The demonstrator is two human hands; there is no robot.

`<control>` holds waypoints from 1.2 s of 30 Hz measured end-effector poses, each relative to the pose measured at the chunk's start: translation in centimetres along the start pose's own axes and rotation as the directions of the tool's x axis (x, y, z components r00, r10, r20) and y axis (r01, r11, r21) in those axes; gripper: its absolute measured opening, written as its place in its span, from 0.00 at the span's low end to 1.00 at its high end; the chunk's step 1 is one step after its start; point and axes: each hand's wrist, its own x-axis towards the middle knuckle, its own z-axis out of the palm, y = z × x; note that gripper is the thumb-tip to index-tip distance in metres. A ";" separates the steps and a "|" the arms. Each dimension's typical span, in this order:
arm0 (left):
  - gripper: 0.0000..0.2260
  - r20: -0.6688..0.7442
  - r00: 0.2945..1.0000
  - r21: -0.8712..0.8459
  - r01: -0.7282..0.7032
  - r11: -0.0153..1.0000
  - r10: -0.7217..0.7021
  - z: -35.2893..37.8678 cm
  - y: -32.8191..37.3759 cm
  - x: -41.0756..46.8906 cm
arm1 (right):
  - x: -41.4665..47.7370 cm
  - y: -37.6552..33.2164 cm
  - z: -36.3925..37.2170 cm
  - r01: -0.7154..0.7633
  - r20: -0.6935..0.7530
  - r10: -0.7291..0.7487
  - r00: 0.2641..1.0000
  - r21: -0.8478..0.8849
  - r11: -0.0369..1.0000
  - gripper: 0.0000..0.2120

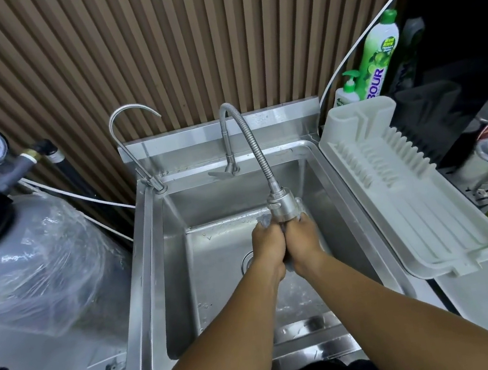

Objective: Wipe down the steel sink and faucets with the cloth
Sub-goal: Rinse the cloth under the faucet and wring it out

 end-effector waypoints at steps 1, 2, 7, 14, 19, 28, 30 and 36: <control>0.08 -0.005 1.000 0.020 -0.012 1.000 0.013 -0.1 -0.1 0.1 | 0.3 0.0 -0.2 -0.003 -0.016 0.003 1.000 -0.023 1.000 0.05; 0.08 -0.023 1.000 0.032 -0.021 0.999 0.021 -0.2 -0.1 0.1 | 0.6 0.2 -0.3 -0.005 -0.026 0.003 1.000 -0.057 0.998 0.06; 0.16 -0.089 0.995 -0.020 0.039 0.999 -0.041 -0.4 0.8 -0.1 | 0.3 -0.2 0.3 -0.113 -0.021 0.112 0.993 -0.067 0.991 0.03; 0.08 -0.035 0.999 0.051 -0.013 0.999 0.015 0.1 0.2 -0.5 | 0.2 -0.1 0.1 -0.033 -0.020 0.032 0.999 -0.031 0.999 0.06; 0.10 -0.092 0.996 0.038 0.011 0.999 -0.007 -0.1 0.3 -0.1 | 0.9 0.2 -0.1 -0.060 -0.035 0.056 0.998 -0.143 0.988 0.08; 0.09 -0.103 0.994 0.023 0.035 0.999 -0.032 0.3 0.8 0.0 | 1.3 -0.1 0.1 -0.104 -0.100 0.091 0.991 -0.130 0.986 0.05; 0.10 -0.104 0.994 0.025 0.021 0.999 -0.018 0.3 0.7 0.0 | 1.2 0.0 0.0 -0.105 -0.100 0.092 0.991 -0.128 0.986 0.05; 0.22 -0.092 0.990 0.341 -0.072 0.937 0.110 -1.1 -0.2 0.7 | 0.9 -0.6 -1.5 -0.176 -0.014 0.175 0.984 -0.063 0.982 0.13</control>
